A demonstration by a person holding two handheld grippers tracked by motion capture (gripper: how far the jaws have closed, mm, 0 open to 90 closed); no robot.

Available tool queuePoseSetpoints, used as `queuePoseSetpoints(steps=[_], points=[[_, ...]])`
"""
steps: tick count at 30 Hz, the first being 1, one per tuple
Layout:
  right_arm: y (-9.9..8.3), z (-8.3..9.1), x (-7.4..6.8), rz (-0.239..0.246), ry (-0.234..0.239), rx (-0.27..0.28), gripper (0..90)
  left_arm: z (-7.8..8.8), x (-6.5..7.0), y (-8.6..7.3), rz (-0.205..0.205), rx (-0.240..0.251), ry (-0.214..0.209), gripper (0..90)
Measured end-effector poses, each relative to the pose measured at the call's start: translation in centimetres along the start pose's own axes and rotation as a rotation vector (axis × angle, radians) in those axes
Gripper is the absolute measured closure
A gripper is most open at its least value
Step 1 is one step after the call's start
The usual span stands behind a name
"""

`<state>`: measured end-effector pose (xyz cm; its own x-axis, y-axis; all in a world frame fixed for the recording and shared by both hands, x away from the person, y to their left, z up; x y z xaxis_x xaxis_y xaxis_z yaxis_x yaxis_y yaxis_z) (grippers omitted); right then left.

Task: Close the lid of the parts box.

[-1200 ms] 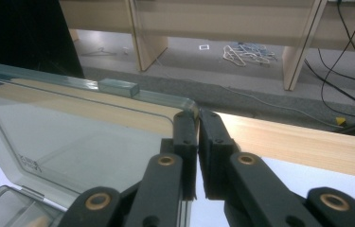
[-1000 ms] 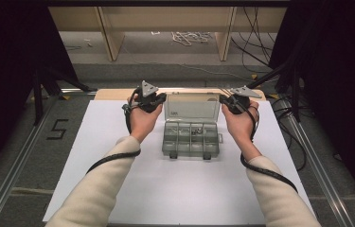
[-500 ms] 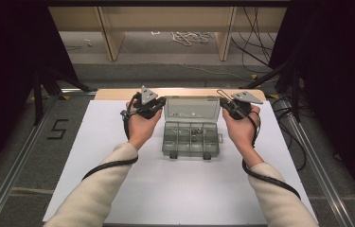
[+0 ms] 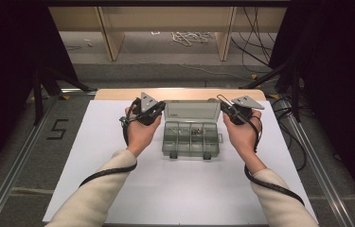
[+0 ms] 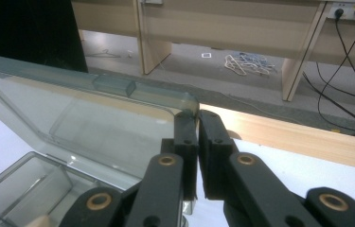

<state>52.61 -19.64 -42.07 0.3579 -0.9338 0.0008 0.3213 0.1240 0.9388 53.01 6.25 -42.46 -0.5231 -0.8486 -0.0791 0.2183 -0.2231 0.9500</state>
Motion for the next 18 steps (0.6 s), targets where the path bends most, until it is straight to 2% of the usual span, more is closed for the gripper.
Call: queuePoseSetpoints(steps=[5, 12, 18], points=[[-0.2, 0.3, -0.1, 0.001, -0.003, 0.014, 87.1, 0.3, 0.2, -0.2, -0.008, -0.001, -0.004, 84.3], [-0.6, 0.9, -0.3, 0.017, 0.005, -0.001, 87.1, 0.9, 0.5, -0.6, -0.015, -0.015, -0.009, 84.3], [-1.0, 1.4, -0.5, 0.025, 0.005, -0.002, 87.1, 1.3, 0.8, -0.8, -0.038, -0.02, 0.002, 84.3]])
Point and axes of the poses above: each handheld gripper's, and its own axes: z roughly backward along the jaws, y roughly out of its top, x roughly to its right, the point moved 6 cm from there along -z, roughly forward along the jaws, and after that the axes turned 1 degree about x, right-handed, at the moved point
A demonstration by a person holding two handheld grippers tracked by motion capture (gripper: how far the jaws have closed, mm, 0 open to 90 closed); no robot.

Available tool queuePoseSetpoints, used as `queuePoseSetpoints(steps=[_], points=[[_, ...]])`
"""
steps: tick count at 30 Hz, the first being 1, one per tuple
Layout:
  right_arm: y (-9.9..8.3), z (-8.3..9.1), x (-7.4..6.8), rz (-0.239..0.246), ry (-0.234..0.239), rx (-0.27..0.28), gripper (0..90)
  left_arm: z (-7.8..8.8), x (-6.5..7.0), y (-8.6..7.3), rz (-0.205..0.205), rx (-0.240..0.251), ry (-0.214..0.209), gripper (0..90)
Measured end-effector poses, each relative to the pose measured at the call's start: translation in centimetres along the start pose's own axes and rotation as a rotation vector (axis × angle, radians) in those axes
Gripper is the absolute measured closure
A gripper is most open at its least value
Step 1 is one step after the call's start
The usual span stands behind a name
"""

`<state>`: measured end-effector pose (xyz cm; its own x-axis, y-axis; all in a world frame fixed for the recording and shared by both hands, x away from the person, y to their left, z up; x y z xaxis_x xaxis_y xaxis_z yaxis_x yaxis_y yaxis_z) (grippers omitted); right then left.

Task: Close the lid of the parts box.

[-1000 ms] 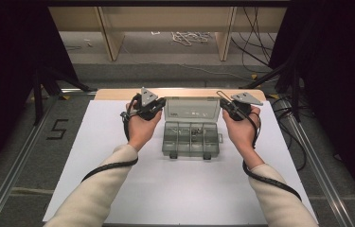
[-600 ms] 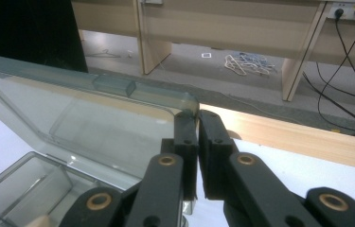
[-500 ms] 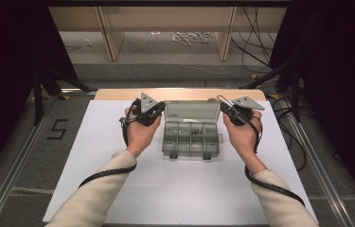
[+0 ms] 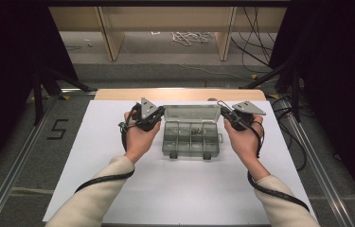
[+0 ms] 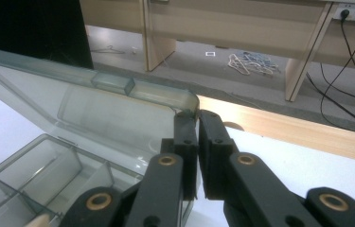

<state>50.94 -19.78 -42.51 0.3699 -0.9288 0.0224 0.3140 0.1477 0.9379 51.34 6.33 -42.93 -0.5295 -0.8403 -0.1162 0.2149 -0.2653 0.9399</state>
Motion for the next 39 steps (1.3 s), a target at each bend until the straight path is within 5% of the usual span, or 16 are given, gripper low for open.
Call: queuePoseSetpoints(steps=[19, 26, 39], points=[[-1.0, 1.1, -0.5, 0.013, 0.013, -0.007, 87.2, 0.9, 0.7, -0.9, -0.024, 0.008, -0.022, 83.4], [-1.5, 1.5, -0.7, 0.015, 0.018, -0.013, 87.3, 1.5, 1.2, -1.5, -0.061, 0.002, -0.021, 83.2], [-2.5, 2.3, -1.1, 0.032, 0.027, -0.042, 87.8, 2.0, 1.6, -2.8, -0.055, -0.025, -0.026, 87.0]])
Point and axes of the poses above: each handheld gripper's, and its own axes: z roughly backward along the jaws, y roughly out of its top, x roughly to its right, the point moved 6 cm from there along -z, roughly forward along the jaws, and after that the axes turned 1 degree about x, right-handed, at the moved point
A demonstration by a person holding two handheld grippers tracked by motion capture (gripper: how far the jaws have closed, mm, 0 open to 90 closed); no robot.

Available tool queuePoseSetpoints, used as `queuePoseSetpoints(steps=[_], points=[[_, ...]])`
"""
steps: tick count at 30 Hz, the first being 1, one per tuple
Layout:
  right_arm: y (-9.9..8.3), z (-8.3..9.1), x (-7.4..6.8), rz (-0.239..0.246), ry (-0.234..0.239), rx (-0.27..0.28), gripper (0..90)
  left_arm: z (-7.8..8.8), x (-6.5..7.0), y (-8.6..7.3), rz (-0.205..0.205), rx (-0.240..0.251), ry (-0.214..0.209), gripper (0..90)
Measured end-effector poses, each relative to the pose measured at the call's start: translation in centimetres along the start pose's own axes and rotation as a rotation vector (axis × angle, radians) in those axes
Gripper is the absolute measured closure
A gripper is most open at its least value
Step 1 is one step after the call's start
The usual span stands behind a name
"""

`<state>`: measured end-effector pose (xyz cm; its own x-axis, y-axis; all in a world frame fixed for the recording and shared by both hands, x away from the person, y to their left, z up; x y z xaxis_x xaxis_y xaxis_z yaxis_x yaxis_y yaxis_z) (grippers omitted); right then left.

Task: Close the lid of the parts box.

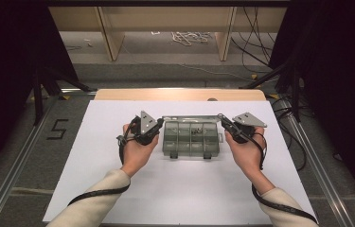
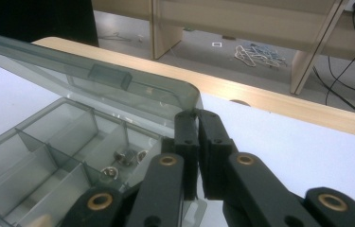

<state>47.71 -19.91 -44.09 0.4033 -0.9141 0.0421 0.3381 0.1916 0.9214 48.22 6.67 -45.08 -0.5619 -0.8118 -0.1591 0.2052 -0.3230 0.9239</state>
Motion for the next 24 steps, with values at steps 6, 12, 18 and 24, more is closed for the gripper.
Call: queuePoseSetpoints(steps=[6, 12, 18, 24], points=[[-0.3, 0.1, 0.0, 0.004, 0.002, 0.001, 88.3, 0.2, 0.1, -0.2, 0.001, -0.003, -0.007, 87.1], [-0.7, 0.5, -0.1, 0.016, 0.007, -0.031, 88.3, 0.3, 0.3, -0.6, 0.0, -0.011, -0.018, 87.4], [-1.4, 0.6, -0.4, -0.005, 0.036, -0.033, 90.0, 0.6, 0.8, -1.4, -0.005, -0.032, -0.034, 87.5], [-1.5, 0.7, -0.2, -0.014, 0.038, -0.039, 90.0, 0.8, 0.5, -1.7, -0.019, -0.028, -0.048, 89.6]])
Point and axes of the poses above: each handheld gripper's, and its own axes: z roughly backward along the jaws, y roughly out of its top, x roughly to its right, the point moved 6 cm from there along -z, roughly forward along the jaws, and after that the axes turned 1 degree about x, right-handed, at the moved point
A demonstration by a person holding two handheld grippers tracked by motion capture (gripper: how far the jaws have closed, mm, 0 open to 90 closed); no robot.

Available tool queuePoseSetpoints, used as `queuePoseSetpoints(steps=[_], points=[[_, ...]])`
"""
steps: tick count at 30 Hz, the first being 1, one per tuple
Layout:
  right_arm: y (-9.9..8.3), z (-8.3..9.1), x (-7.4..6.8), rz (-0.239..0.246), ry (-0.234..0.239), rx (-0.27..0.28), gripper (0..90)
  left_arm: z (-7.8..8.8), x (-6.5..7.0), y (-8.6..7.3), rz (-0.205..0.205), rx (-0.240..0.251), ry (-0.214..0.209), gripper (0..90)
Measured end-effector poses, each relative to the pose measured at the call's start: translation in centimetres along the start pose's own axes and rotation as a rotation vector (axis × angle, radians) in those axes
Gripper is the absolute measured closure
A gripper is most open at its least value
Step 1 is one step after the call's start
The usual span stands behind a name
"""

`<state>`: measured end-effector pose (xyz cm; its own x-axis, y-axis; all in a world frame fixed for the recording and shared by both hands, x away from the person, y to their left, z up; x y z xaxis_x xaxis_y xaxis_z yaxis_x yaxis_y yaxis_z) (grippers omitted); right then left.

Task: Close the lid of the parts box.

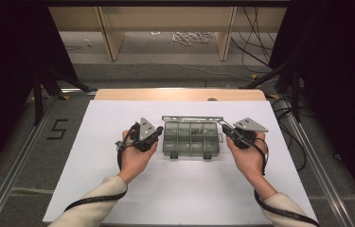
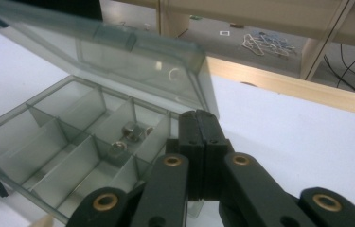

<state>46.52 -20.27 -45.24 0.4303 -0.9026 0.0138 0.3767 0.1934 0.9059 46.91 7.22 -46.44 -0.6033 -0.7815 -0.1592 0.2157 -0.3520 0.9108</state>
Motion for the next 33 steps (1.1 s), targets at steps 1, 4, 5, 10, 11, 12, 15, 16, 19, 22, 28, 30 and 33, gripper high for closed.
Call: queuePoseSetpoints(steps=[1, 4, 5, 10, 11, 12, 15, 16, 19, 22, 28, 30, 33], points=[[0.2, 0.0, 0.2, 0.012, -0.01, 0.017, 90.0, 0.0, 0.0, 0.0, 0.0, 0.0, 0.0, 89.7], [0.5, 0.1, 0.4, 0.0, -0.009, 0.02, 90.0, 0.3, -0.4, 0.1, 0.026, -0.003, 0.005, 89.8], [0.7, 0.2, 0.5, -0.004, -0.008, 0.012, 90.0, 0.4, -0.7, 0.3, 0.028, -0.001, 0.009, 89.8], [2.4, 0.1, 1.2, -0.022, -0.005, 0.052, 90.0, 0.6, -2.4, 1.9, 0.044, 0.019, 0.032, 89.9], [2.4, 0.1, 1.2, -0.022, -0.005, 0.052, 90.0, 0.6, -2.4, 1.9, 0.044, 0.019, 0.032, 89.8], [2.9, -0.1, 1.3, -0.034, 0.005, 0.067, 90.0, 0.5, -2.7, 2.4, 0.06, 0.029, 0.034, 89.8], [3.3, -0.2, 1.4, -0.036, 0.009, 0.066, 90.0, 0.4, -3.2, 3.4, 0.066, 0.039, 0.043, 89.8], [3.7, -0.5, 1.4, -0.033, 0.019, 0.064, 90.0, 0.3, -3.3, 3.7, 0.066, 0.041, 0.043, 89.8], [4.0, -0.7, 1.4, -0.027, 0.019, 0.057, 90.0, 0.1, -3.4, 4.7, 0.072, 0.071, 0.036, 89.9], [4.3, -1.1, 1.3, -0.035, 0.027, 0.06, 90.0, -0.1, -3.3, 5.4, 0.084, 0.085, 0.033, 89.9], [4.4, -1.3, 0.9, -0.031, 0.057, 0.052, 90.0, -0.7, -3.0, 5.5, 0.086, 0.068, 0.013, 89.9], [4.1, -1.3, 0.7, -0.029, 0.06, 0.041, 90.0, -0.7, -2.7, 5.3, 0.081, 0.057, -0.002, 90.0], [3.8, -1.2, 0.7, -0.032, 0.058, 0.031, 90.0, -0.7, -2.4, 5.1, 0.084, 0.048, -0.013, 89.9]])
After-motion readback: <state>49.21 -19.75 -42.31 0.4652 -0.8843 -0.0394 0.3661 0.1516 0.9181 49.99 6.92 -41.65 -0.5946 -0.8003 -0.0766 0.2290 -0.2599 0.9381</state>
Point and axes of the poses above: each handheld gripper's, and its own axes: z roughly backward along the jaws, y roughly out of its top, x roughly to its right, the point moved 6 cm from there along -z, roughly forward along the jaws, and after that the axes turned 1 degree about x, right-handed, at the moved point
